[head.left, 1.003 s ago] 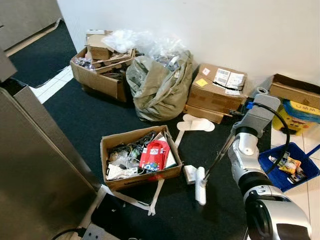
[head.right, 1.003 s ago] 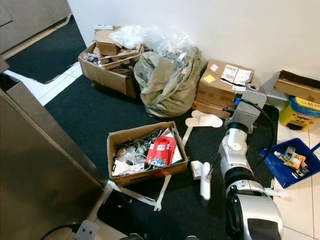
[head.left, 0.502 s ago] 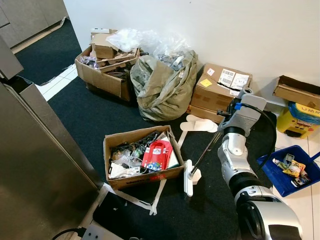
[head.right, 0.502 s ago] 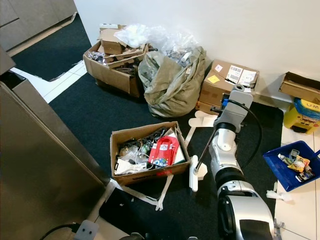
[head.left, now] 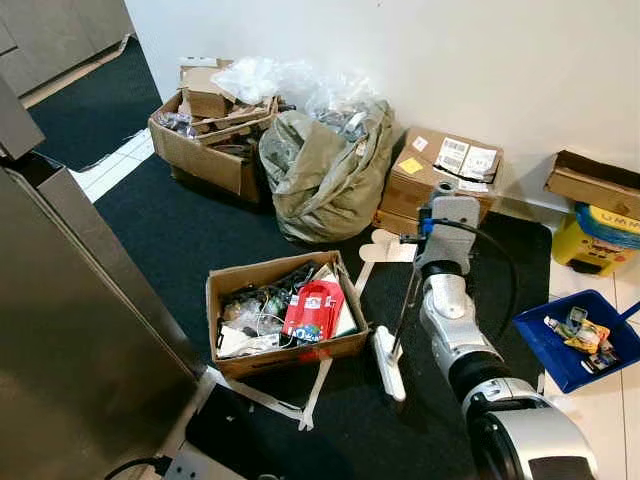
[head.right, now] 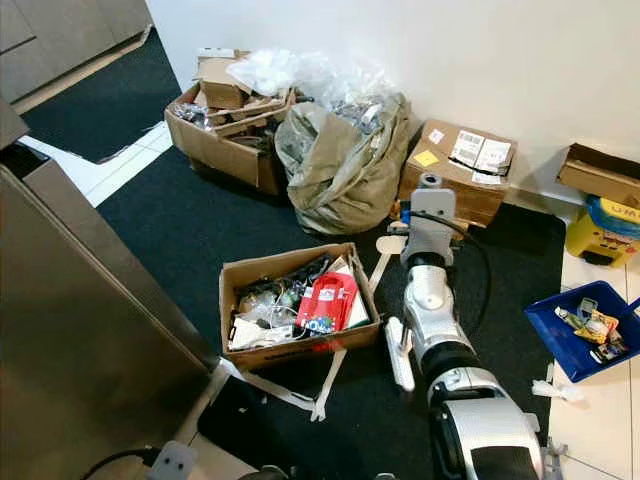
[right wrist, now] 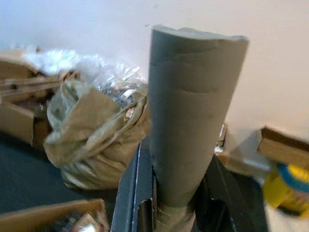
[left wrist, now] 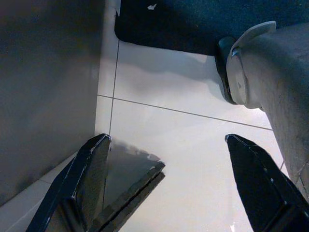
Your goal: Sweep floor
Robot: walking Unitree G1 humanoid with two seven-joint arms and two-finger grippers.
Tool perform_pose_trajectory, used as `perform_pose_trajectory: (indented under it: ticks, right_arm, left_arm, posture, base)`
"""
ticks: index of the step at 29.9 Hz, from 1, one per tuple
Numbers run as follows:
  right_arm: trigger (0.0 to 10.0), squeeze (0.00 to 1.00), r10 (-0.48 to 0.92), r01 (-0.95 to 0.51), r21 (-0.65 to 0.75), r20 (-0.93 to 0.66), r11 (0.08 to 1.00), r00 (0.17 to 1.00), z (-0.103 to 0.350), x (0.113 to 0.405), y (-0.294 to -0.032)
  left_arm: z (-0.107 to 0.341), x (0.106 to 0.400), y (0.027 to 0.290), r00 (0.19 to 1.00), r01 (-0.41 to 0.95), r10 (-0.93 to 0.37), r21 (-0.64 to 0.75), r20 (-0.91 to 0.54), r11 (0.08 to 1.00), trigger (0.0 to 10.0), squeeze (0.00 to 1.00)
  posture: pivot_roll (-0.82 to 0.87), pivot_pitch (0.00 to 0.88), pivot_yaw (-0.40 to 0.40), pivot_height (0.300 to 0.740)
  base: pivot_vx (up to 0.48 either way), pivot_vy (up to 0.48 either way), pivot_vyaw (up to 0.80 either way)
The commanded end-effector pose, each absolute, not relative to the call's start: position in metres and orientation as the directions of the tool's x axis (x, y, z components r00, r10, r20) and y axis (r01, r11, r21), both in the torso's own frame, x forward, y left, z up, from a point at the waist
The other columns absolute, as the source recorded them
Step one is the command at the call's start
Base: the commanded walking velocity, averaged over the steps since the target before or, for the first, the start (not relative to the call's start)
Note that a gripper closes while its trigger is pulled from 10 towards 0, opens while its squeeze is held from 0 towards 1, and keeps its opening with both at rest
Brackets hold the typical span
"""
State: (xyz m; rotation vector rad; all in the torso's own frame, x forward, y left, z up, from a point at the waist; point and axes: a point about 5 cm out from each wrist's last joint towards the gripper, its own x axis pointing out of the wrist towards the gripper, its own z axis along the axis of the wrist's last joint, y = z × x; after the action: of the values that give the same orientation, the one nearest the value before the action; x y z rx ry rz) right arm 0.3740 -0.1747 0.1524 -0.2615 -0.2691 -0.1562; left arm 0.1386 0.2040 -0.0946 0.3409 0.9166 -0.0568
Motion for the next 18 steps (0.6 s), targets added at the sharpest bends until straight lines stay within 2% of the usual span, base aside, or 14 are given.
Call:
perform_pose_trajectory:
  ticks: [1,9,18]
  right_arm:
    - [10.0,0.0,-0.104,0.186,-0.309,0.262,0.933,0.96,0.147,0.373,-0.181]
    - [10.0,0.0,-0.141,0.236,-0.434,0.241,0.87,0.96,0.149,0.372,-0.208]
    - [10.0,0.0,-0.196,0.324,-0.425,0.318,0.845,0.928,0.165,0.374,-0.217]
  left_arm:
    - [-0.098,0.128,0.207,0.583,0.197,0.108,0.269,-0.805,0.943,10.0,0.0]
    - [-0.098,0.129,0.205,0.585,0.193,0.105,0.263,-0.804,0.945,10.0,0.0]
    - [-0.098,0.129,0.205,0.585,0.192,0.107,0.265,-0.804,0.945,10.0,0.0]
  posture:
    - [-0.01,0.202,0.03,0.74]
    - [-0.01,0.198,0.026,0.74]
    - [-0.01,0.192,0.023,0.74]
  base:
    - [0.0,0.0,0.0]
    - [0.0,0.0,0.0]
    - [0.0,0.0,0.0]
